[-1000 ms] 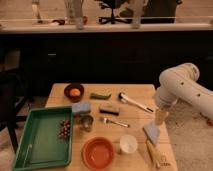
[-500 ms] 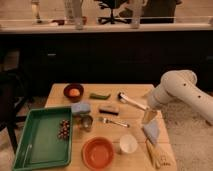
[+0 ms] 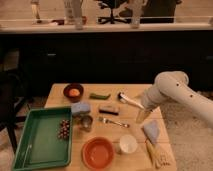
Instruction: Place eraser in red bowl
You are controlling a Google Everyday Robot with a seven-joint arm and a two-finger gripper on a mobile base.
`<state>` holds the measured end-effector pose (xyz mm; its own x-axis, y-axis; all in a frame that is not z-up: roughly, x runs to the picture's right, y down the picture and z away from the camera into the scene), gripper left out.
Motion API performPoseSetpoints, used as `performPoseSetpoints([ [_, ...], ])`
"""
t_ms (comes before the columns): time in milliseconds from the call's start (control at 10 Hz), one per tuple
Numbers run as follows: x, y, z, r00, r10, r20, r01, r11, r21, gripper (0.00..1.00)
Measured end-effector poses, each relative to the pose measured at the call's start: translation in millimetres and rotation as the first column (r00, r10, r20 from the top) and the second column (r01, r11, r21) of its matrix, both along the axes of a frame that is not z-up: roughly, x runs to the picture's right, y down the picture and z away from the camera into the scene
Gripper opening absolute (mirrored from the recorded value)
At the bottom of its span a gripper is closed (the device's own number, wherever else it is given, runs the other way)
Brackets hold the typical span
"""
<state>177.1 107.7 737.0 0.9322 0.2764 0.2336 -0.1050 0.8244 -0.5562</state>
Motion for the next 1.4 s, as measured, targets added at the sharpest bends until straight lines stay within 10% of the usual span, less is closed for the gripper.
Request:
performPoseSetpoints([
  [500, -3.3, 1.1, 1.5, 1.000, 0.018, 0.002, -0.018, 0.9998, 0.000, 0.80],
  [1000, -30.2, 40.4, 45.0, 0.991, 0.136, -0.010, -0.136, 0.9902, -0.030, 0.80],
  [1400, -38.2, 42.5, 62.9, 0.979, 0.197, -0.046, -0.196, 0.9804, 0.023, 0.80],
])
